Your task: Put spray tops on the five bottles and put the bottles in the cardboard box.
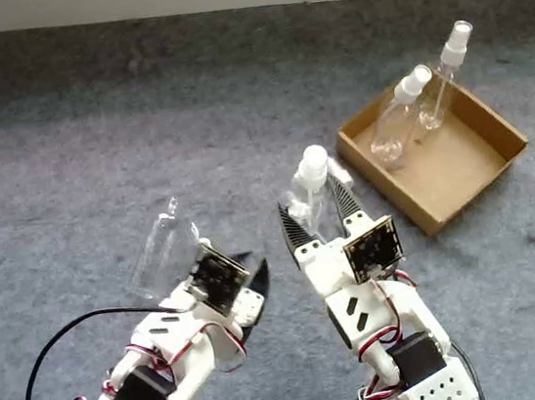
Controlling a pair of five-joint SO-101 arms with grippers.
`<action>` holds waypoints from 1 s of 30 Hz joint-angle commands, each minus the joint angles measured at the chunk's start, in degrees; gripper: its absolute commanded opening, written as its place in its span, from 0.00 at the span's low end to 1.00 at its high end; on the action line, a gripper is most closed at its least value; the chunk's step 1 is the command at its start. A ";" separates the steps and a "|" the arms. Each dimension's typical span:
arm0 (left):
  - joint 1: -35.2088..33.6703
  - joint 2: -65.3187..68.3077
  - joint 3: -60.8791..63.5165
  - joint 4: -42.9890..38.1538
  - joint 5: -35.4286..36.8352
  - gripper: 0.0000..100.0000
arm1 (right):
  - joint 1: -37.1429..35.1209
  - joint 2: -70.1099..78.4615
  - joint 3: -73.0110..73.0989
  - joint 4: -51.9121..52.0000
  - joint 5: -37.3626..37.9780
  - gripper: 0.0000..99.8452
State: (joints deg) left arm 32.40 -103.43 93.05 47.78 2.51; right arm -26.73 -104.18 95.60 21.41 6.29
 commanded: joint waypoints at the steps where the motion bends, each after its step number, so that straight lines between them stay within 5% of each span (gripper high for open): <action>1: 6.99 -0.31 1.63 -4.13 -0.09 0.00 | 0.48 -1.19 6.81 -1.98 -0.62 0.10; 6: 9.19 -0.31 4.00 -13.54 -0.09 0.00 | -3.74 -1.27 6.64 -1.89 -0.70 0.10; 12: 8.92 -0.31 4.00 -13.89 -0.09 0.00 | -10.77 -1.27 4.97 -1.63 -0.70 0.10; 24: 8.75 -0.13 4.00 -13.89 -0.26 0.00 | -11.30 -1.27 3.21 -1.54 -0.62 0.10; 30: -0.57 -0.22 4.00 -14.24 -0.18 0.00 | -13.32 -1.27 1.36 -1.54 -0.26 0.10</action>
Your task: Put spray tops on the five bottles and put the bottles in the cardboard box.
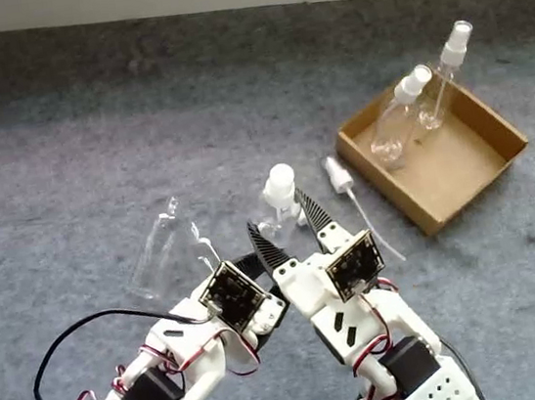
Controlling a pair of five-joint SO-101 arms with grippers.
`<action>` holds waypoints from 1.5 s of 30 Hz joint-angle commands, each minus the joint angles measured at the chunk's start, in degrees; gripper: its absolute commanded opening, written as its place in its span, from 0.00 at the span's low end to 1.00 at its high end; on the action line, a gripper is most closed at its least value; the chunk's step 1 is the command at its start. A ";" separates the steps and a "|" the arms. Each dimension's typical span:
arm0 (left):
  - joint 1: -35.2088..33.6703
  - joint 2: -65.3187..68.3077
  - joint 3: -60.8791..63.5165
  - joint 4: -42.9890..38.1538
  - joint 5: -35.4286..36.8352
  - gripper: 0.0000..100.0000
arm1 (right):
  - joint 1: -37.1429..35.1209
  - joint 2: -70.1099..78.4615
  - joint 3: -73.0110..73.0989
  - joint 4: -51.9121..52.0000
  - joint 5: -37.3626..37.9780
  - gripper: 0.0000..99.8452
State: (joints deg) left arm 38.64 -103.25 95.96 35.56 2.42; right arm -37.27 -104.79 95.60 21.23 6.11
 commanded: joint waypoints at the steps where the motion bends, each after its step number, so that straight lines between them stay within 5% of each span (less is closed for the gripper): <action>1: -8.66 -0.40 1.10 -2.02 -0.09 0.00 | -3.74 -0.66 1.45 -1.36 -0.09 0.10; 6: -14.37 -0.40 1.10 -2.11 -0.09 0.00 | -7.34 -0.66 1.45 -1.36 -0.09 0.10; 15: -14.29 -0.48 1.10 -1.23 -0.09 0.00 | -6.73 -0.66 1.80 -1.36 -0.09 0.10; 24: -10.07 -0.48 1.10 5.45 -0.35 0.00 | 9.98 -0.66 1.80 -1.27 -0.44 0.10; 36: -21.76 -0.48 1.10 5.36 -0.26 0.00 | 25.63 -0.57 -4.09 8.84 -0.09 0.10; 45: -23.60 -0.48 1.10 5.63 -0.18 0.00 | 33.19 -0.48 -16.22 19.56 6.42 0.10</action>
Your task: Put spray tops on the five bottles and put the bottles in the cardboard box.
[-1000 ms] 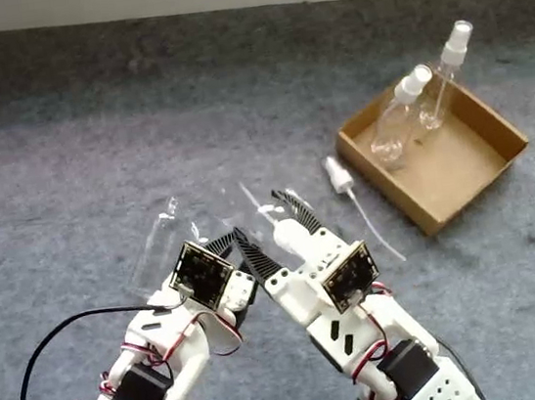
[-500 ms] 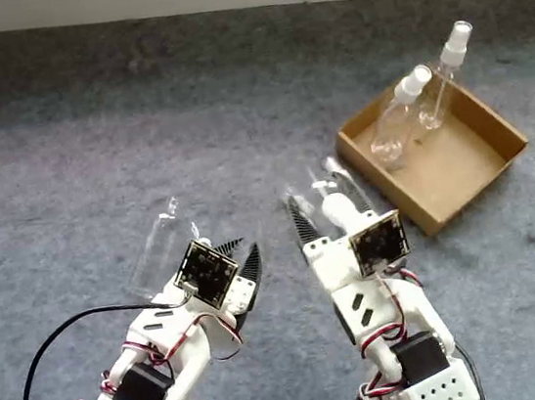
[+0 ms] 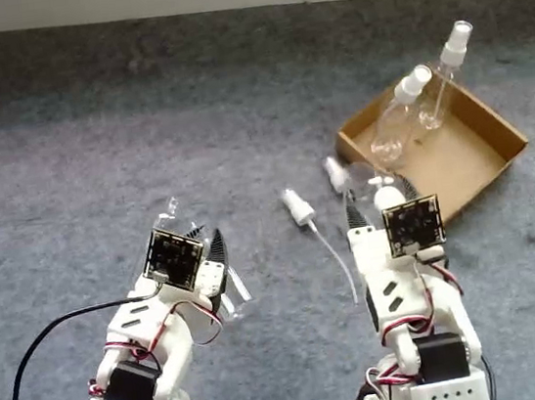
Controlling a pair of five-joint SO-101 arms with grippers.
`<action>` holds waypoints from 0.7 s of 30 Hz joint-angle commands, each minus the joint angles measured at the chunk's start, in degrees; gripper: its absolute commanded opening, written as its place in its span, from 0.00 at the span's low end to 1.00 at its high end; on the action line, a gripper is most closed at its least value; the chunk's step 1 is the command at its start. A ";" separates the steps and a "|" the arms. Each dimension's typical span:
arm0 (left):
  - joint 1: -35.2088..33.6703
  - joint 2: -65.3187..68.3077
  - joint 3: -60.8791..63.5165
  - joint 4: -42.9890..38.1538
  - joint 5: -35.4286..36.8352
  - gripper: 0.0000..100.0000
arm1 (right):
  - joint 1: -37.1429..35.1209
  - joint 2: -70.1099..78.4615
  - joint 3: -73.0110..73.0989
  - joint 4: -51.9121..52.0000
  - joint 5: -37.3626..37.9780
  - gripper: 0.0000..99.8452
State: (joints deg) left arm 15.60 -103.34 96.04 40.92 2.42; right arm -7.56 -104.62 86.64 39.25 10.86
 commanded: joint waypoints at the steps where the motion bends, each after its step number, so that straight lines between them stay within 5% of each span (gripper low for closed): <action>1: -0.66 -0.40 1.01 0.26 -0.18 0.00 | 4.70 -0.66 -8.84 2.33 1.67 0.10; 8: -0.66 -0.40 1.01 0.18 -0.26 0.00 | 11.21 11.56 -22.46 10.07 1.76 0.10; 21: -0.66 -0.40 1.01 0.18 -0.26 0.00 | 24.31 46.37 -38.37 6.99 1.76 0.10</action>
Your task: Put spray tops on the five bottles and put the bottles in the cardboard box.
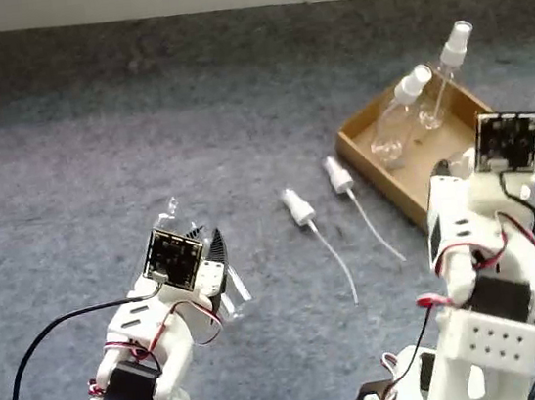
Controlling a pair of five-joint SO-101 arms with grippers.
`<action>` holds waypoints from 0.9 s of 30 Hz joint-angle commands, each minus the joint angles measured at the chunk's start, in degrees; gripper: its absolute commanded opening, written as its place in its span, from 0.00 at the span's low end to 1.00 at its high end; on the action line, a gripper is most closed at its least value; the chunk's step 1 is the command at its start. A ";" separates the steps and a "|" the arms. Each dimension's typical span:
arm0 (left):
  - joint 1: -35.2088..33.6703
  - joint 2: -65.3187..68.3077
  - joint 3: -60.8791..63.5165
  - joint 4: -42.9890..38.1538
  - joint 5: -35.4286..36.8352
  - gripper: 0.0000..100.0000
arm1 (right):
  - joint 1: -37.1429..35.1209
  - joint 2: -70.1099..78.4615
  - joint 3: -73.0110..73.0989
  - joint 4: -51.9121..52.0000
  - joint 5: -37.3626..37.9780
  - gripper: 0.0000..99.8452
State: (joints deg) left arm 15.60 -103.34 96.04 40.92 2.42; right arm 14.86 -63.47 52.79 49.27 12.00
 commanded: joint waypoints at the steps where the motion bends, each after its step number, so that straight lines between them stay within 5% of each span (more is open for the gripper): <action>1: -0.66 -0.40 1.01 0.18 -0.26 0.00 | 2.59 6.99 -4.62 -5.76 0.62 0.10; 6: -0.66 -0.40 1.01 0.18 -0.26 0.00 | 4.35 15.25 -4.70 -16.92 0.62 0.10; 27: -0.66 -0.40 1.01 0.18 -0.26 0.00 | 4.97 54.81 -33.27 -19.91 0.18 0.10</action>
State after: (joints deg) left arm 15.60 -103.34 96.04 40.92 2.42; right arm 18.99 -10.20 26.33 31.08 12.00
